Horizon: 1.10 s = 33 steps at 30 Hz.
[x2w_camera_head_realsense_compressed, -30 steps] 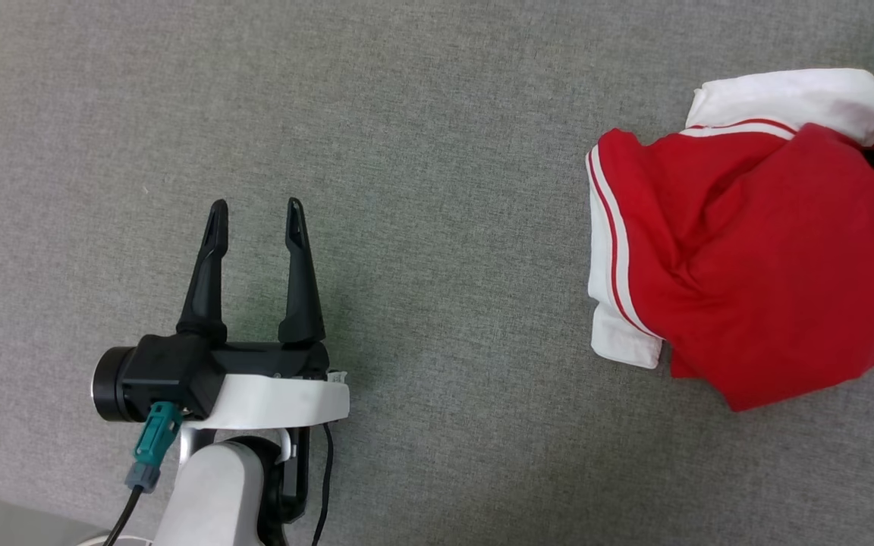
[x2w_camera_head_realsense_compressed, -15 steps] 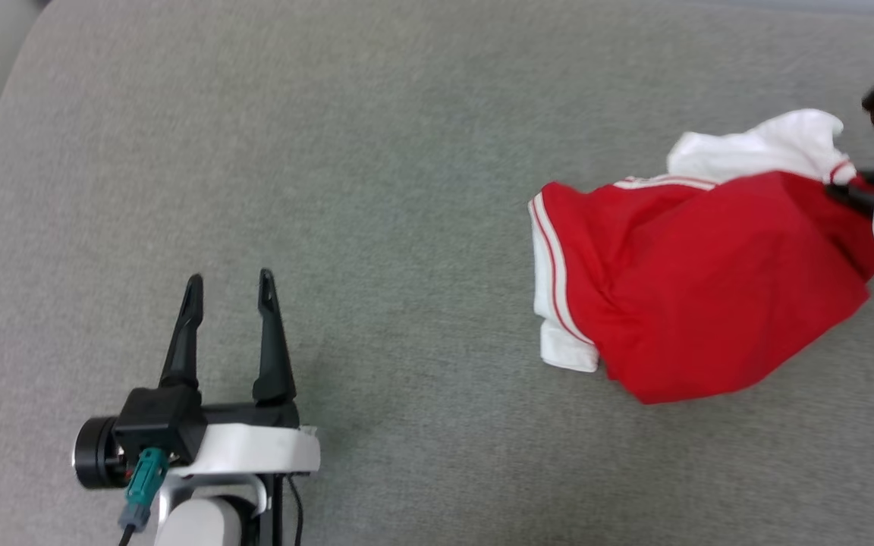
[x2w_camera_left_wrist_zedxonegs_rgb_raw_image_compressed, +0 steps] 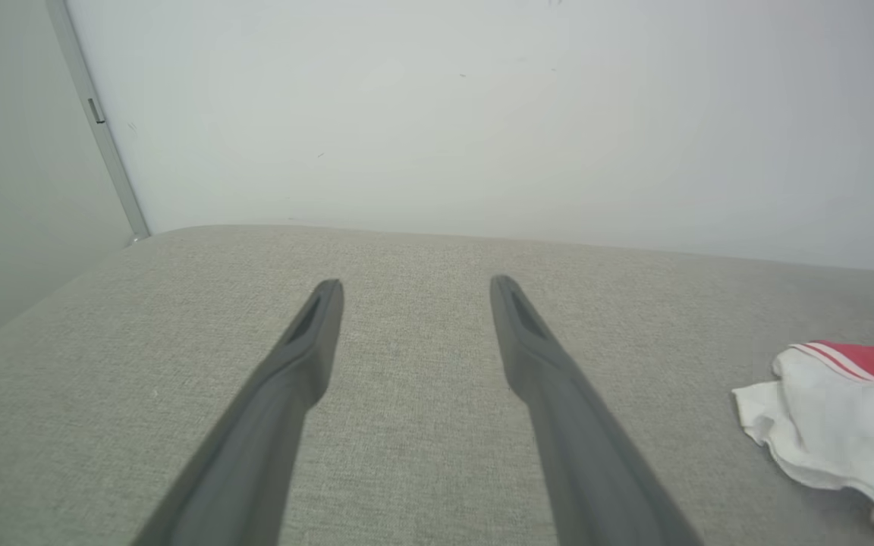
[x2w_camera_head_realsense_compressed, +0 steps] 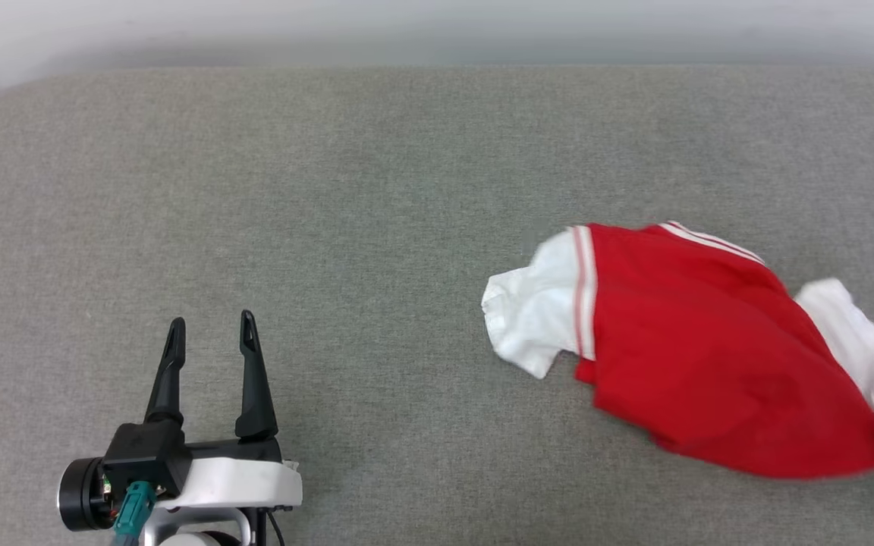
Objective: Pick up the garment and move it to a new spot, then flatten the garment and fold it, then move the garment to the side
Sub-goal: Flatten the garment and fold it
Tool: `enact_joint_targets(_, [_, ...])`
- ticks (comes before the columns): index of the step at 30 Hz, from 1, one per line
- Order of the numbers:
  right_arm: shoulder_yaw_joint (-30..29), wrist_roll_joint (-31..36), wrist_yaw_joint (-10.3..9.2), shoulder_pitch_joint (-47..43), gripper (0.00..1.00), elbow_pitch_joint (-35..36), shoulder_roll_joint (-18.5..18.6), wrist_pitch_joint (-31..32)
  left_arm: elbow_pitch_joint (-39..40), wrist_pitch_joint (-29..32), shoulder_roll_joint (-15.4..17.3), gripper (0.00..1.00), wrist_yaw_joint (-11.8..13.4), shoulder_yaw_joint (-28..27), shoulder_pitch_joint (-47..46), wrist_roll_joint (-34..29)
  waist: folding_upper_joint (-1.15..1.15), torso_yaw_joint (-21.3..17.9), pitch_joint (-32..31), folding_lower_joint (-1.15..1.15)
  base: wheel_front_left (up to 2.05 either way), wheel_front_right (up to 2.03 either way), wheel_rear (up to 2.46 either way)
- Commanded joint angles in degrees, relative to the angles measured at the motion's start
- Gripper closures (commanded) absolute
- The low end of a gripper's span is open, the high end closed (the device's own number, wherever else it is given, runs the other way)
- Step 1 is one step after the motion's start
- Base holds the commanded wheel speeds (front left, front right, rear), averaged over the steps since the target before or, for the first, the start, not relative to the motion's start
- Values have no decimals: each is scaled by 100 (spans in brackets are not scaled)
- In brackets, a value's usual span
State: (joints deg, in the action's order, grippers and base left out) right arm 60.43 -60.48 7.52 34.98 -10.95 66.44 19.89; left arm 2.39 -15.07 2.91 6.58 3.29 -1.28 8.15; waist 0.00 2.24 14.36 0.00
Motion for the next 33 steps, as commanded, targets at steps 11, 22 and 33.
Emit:
enact_joint_targets(11, [-833, 10, -6, -1237, 0, -1007, -711, -1209, -155, -15, -5, 0, -98, -79, 154, -134, 0, -197, -263, 0, 0, 0, 0])
enact_joint_targets(22, [-2933, 1379, -6, -1297, 0, -1686, -1583, -3200, -544, -15, 336, 0, -535, -270, -377, -420, 0, -364, -663, 0, 0, 0, 0])
enact_joint_targets(33, [-5736, 3568, -6, -2485, 0, -88, -4095, -3503, -1342, 729, 1062, 0, -1181, 115, -2142, -567, 0, -585, -706, 0, 0, 0, 0])
